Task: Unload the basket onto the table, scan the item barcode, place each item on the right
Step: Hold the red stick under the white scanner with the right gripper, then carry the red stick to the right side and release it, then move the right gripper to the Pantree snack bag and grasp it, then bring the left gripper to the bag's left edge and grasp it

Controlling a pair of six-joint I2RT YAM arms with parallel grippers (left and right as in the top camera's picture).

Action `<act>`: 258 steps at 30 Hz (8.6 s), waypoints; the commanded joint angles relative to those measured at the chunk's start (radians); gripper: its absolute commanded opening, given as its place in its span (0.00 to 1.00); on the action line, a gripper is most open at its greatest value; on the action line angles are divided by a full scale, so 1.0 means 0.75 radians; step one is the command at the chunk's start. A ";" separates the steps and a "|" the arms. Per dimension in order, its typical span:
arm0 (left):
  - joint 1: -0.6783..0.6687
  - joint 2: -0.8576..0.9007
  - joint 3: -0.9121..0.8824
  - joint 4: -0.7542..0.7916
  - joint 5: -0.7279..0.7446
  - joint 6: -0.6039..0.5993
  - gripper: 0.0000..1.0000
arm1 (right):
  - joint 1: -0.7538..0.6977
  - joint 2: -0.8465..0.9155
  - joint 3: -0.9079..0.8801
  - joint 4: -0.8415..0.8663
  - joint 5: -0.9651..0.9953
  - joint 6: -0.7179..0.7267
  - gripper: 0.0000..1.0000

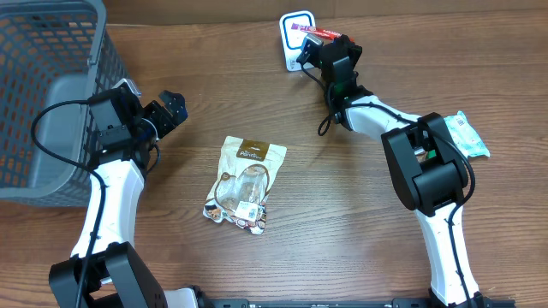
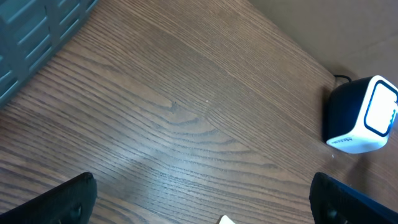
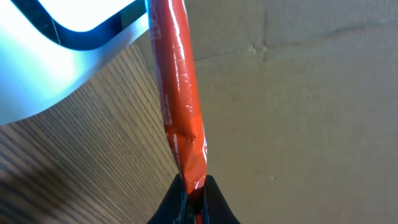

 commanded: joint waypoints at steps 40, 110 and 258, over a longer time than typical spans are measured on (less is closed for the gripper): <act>0.000 -0.012 -0.005 -0.009 -0.020 -0.019 1.00 | 0.242 -0.720 0.026 -1.361 0.145 1.512 0.03; 0.000 -0.012 -0.005 -0.008 -0.021 -0.019 1.00 | 0.556 -0.740 -0.577 -0.676 -0.886 2.236 0.67; -0.653 -0.012 -0.343 -0.286 0.077 0.116 0.77 | 0.286 -0.856 -0.717 -1.416 -0.893 1.938 1.00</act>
